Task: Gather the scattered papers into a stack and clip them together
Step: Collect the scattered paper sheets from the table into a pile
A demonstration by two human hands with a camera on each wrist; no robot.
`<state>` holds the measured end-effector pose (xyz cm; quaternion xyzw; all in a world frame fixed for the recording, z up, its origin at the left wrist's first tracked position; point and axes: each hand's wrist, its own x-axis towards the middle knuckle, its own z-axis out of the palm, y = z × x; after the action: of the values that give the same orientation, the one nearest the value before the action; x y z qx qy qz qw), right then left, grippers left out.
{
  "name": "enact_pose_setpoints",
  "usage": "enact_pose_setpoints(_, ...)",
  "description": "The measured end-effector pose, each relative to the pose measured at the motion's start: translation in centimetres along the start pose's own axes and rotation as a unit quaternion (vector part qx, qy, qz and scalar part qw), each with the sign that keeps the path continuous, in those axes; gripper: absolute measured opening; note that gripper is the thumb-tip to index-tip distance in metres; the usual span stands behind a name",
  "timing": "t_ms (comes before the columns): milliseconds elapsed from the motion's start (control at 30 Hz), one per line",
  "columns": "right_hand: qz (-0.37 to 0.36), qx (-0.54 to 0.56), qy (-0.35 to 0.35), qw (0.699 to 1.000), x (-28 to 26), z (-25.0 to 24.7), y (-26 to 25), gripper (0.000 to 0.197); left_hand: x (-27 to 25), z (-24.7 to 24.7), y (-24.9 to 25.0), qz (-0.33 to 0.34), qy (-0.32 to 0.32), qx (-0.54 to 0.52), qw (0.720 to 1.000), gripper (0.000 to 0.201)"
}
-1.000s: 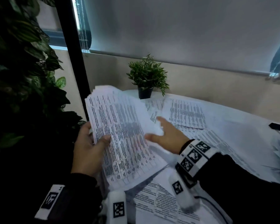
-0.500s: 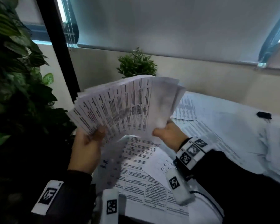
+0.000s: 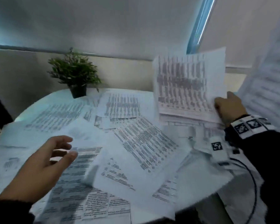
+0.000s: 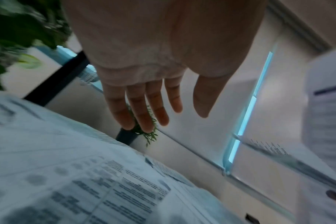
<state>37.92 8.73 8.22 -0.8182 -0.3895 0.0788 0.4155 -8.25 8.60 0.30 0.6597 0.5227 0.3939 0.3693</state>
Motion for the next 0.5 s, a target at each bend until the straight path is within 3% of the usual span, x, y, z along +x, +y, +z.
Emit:
enact_pose_setpoints(67,0.054,-0.053,0.037,0.996,1.9,-2.7,4.2,0.038,0.9,1.8,1.2,0.005,-0.042,0.069,0.997,0.023)
enact_pose_setpoints(133,0.088,-0.102,0.069,0.988,2.6,-4.6,8.0,0.058,2.1,3.5,2.0,0.010,-0.075,0.137,0.988,0.019)
enact_pose_setpoints(167,0.121,-0.108,0.071,0.984,2.6,-5.3,9.8,0.057,2.8,4.3,2.2,0.004,-0.097,0.166,0.981,0.020)
enact_pose_setpoints(267,0.192,-0.128,0.042,0.972,2.1,-6.4,14.1,0.037,4.2,6.5,2.7,-0.061,-0.164,0.278,0.945,0.041)
enact_pose_setpoints(400,0.205,-0.141,0.005,0.969,1.9,-4.9,17.6,0.045,4.7,8.2,3.2,-0.123,-0.247,0.456,0.846,0.083)
enact_pose_setpoints(500,0.213,-0.171,-0.015,0.962,1.9,-4.1,18.6,0.046,4.1,9.5,4.3,-0.152,-0.255,0.508,0.809,0.092)
